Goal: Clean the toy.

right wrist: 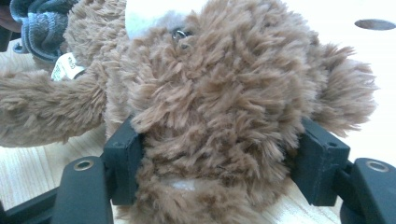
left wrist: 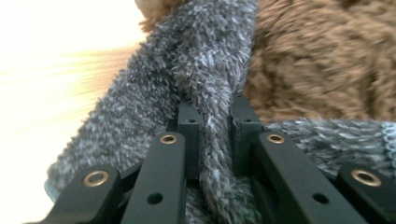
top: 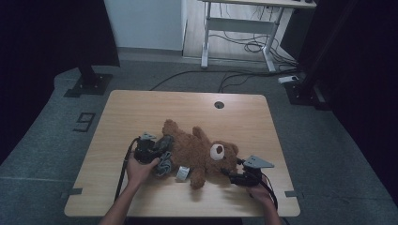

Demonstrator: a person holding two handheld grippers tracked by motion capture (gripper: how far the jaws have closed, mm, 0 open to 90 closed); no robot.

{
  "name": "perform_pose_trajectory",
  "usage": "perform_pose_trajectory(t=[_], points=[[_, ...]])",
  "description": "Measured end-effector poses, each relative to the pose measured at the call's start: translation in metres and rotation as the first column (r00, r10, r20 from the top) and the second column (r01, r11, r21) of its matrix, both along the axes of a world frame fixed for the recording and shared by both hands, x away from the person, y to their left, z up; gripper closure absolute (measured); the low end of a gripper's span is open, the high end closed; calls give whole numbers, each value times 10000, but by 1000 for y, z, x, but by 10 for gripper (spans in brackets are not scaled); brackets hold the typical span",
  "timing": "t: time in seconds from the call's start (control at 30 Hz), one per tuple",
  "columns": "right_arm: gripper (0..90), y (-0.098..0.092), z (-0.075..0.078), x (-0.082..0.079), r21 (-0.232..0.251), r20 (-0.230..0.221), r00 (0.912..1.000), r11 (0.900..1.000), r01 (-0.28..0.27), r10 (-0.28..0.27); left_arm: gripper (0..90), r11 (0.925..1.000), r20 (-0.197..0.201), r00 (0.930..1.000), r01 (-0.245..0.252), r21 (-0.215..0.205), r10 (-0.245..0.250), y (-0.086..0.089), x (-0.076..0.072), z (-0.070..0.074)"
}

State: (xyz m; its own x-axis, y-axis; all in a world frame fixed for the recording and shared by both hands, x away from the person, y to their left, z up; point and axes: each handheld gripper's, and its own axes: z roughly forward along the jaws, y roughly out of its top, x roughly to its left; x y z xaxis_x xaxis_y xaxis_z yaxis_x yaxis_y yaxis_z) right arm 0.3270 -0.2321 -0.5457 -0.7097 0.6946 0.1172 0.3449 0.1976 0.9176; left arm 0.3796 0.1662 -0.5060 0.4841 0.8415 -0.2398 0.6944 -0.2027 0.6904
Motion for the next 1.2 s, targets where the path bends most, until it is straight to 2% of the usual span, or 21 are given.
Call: perform_pose_trajectory(t=[0.1,0.17,0.27,0.43,0.6,0.77,1.0,1.1,1.13,1.2], points=[[297,0,0,0,-6,-2,10000,10000,-7,7,778,9997,77,9999,-136,203,134,4,-2,-1],[295,0,0,0,-2,-21,10000,10000,-13,13,778,9996,120,9996,-248,151,247,10,-4,0],[289,0,0,0,-12,-14,10000,10000,-13,13,778,9991,454,9982,-394,177,386,19,-8,7],[279,-1,0,1,57,-12,10000,10000,-7,7,777,9968,1171,9910,-697,404,645,38,-20,24],[279,-1,0,0,42,25,10000,10000,73,-73,773,9942,1509,9838,-1025,320,966,63,-35,34],[282,1,0,0,-5,86,9997,9998,208,-208,768,9912,1548,9797,-1313,178,1270,89,-54,34],[288,3,-1,2,-36,218,9981,9983,583,-582,759,9903,1122,9850,-1354,304,1312,111,-75,21],[289,4,-1,4,-40,247,9968,9971,765,-764,748,9887,991,9865,-1366,618,1301,115,-82,16],[290,4,-1,4,-36,257,9966,9969,789,-788,741,9861,980,9858,-1443,821,1361,116,-83,12],[293,5,-1,6,30,286,9956,9960,894,-895,730,9843,848,9877,-1399,1076,1311,115,-83,7]])
